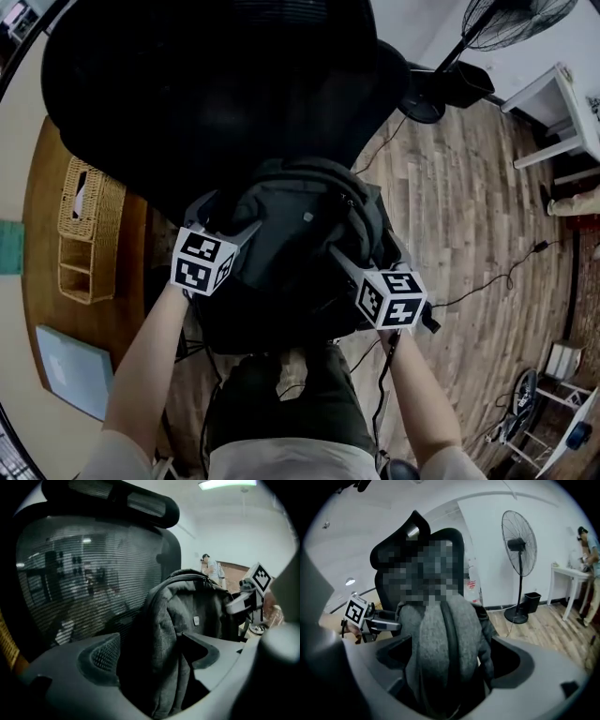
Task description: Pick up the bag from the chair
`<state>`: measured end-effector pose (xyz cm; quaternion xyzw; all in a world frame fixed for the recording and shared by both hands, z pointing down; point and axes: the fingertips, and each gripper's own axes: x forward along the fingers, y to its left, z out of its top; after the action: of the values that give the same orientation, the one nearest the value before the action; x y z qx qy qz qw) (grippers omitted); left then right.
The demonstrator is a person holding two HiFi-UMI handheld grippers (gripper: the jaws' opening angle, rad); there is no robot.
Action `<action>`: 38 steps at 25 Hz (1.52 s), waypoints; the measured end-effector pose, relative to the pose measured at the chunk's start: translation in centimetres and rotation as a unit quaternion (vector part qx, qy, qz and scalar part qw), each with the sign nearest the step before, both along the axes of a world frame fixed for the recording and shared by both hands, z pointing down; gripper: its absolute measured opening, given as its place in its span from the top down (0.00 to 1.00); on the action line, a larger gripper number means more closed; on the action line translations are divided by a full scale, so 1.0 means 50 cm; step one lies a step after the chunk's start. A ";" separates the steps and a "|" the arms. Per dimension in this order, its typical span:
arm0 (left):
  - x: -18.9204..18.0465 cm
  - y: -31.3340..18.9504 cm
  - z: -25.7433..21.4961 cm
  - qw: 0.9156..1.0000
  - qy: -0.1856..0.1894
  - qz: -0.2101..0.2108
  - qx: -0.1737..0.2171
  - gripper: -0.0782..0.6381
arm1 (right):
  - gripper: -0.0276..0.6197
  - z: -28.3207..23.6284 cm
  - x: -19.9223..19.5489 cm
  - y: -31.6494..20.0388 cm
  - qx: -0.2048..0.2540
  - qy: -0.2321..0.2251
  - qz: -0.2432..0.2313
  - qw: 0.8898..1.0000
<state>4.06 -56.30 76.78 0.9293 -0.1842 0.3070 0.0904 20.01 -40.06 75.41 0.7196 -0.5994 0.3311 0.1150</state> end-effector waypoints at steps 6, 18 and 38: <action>0.023 -0.003 0.022 0.998 0.031 -0.012 -0.047 0.33 | 0.14 0.047 0.007 0.006 0.005 -0.012 0.016 1.000; 0.048 0.035 0.017 0.998 0.021 0.028 -0.045 0.63 | 0.58 0.037 -0.018 0.001 -0.003 -0.036 -0.016 0.999; -0.118 0.105 -0.443 0.992 0.102 -0.070 0.037 0.73 | 0.80 -0.425 -0.132 0.018 0.087 -0.005 -0.115 0.989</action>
<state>-1.81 -51.07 54.66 0.9432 -0.2499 0.1970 0.0955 13.42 -39.18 54.13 0.6514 -0.7055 0.2654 0.0865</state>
